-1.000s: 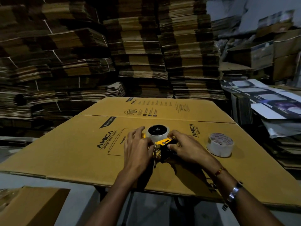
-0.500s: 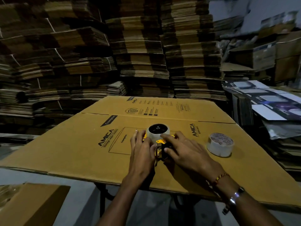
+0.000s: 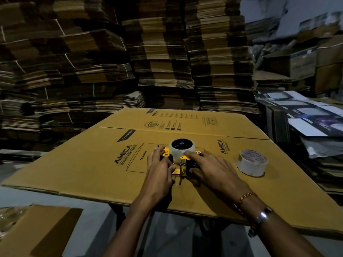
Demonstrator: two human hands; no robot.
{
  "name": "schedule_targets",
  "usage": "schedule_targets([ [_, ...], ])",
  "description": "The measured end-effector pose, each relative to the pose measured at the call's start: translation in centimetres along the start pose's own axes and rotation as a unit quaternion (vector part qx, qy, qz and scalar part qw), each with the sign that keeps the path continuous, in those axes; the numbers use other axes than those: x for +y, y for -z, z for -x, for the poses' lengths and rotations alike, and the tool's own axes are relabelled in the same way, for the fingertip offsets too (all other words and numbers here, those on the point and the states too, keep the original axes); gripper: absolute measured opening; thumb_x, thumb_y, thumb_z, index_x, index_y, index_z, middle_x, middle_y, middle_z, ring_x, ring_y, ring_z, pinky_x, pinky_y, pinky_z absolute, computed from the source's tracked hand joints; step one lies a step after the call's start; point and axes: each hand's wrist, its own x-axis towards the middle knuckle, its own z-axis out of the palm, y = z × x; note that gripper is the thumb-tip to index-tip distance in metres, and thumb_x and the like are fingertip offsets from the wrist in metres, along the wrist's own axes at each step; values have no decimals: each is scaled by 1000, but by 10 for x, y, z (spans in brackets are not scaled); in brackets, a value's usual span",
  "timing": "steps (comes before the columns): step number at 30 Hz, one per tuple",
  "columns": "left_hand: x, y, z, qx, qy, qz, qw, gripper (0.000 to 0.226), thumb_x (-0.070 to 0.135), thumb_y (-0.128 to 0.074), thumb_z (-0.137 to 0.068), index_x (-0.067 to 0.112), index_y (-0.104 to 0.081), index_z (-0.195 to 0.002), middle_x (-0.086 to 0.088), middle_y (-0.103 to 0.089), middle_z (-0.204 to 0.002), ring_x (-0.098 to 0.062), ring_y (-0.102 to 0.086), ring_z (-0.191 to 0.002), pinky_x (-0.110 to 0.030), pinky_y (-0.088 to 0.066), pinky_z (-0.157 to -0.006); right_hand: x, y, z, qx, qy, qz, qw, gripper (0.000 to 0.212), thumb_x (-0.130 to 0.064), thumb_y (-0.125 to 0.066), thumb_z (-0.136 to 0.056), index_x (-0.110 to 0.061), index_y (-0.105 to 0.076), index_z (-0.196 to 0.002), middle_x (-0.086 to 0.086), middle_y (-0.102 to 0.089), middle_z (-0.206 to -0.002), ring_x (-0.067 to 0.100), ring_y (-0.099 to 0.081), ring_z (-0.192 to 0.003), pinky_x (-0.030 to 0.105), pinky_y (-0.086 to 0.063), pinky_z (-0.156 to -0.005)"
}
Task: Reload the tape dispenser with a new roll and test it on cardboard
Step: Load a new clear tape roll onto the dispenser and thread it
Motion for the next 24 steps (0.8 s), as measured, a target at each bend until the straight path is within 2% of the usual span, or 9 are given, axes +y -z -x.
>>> schedule_targets([
  [4, 0, -2, 9, 22, 0, -58, 998, 12, 26, -55, -96, 19, -58, -87, 4, -28, -152, -18, -21, -138, -43, -39, -104, 1, 0, -2, 3, 4, -1, 1000, 52, -46, -50, -97, -53, -22, -140, 5, -52, -133, 32, -57, -108, 44, -51, -85],
  [7, -1, -2, 14, 82, 6, -122, 989, 11, 33, -55, -95, 23, -59, -93, 4, -45, -123, -16, -39, -116, -36, -39, -90, 3, 2, -1, 2, 8, -3, 1000, 52, -46, -51, -97, -52, -23, -141, 4, -53, -132, 30, -57, -109, 44, -52, -86],
  [9, -2, -3, 16, 94, -5, -105, 990, 10, 28, -53, -97, 21, -58, -93, 4, -54, -101, -17, -50, -97, -32, -40, -77, 3, 3, 1, 2, 9, -6, 1000, 52, -46, -51, -97, -52, -24, -141, 3, -54, -131, 29, -56, -110, 44, -51, -87],
  [11, -5, -3, 18, 90, -4, -86, 992, 10, 24, -54, -98, 20, -59, -91, 2, -62, -89, -18, -55, -84, -34, -45, -68, 3, 4, 2, 4, 11, -6, 1000, 51, -46, -50, -97, -51, -24, -141, 3, -53, -131, 28, -54, -112, 44, -50, -88],
  [15, -13, 2, 17, 73, 6, -7, 997, 7, 17, -60, -94, 19, -67, -95, 4, -70, -90, -13, -64, -82, -37, -55, -70, 1, 5, 2, -6, 6, -9, 1000, 52, -45, -50, -97, -51, -24, -142, 3, -50, -133, 28, -53, -113, 45, -48, -91],
  [19, -17, 5, 16, 77, 55, 78, 992, 13, 7, -60, -92, 17, -68, -96, 6, -69, -92, -10, -66, -85, -36, -59, -74, -4, 6, -1, -4, 0, -4, 1000, 54, -40, -55, -96, -47, -28, -142, 3, -36, -142, 27, -50, -115, 45, -49, -92],
  [21, -20, 4, 15, 80, 70, 94, 990, 14, 7, -59, -92, 19, -66, -93, 5, -69, -90, -10, -66, -85, -40, -58, -74, -7, 5, -5, -6, 6, -6, 1000, 56, -37, -57, -95, -44, -29, -143, 1, -29, -148, 26, -46, -121, 44, -50, -94],
  [24, -22, 1, 17, 95, 81, 89, 988, 12, 9, -58, -92, 20, -63, -92, 5, -67, -91, -12, -64, -85, -43, -57, -76, -9, 3, -10, -16, 22, -37, 999, 58, -31, -56, -94, -42, -30, -145, -3, -31, -148, 24, -44, -123, 41, -48, -95],
])
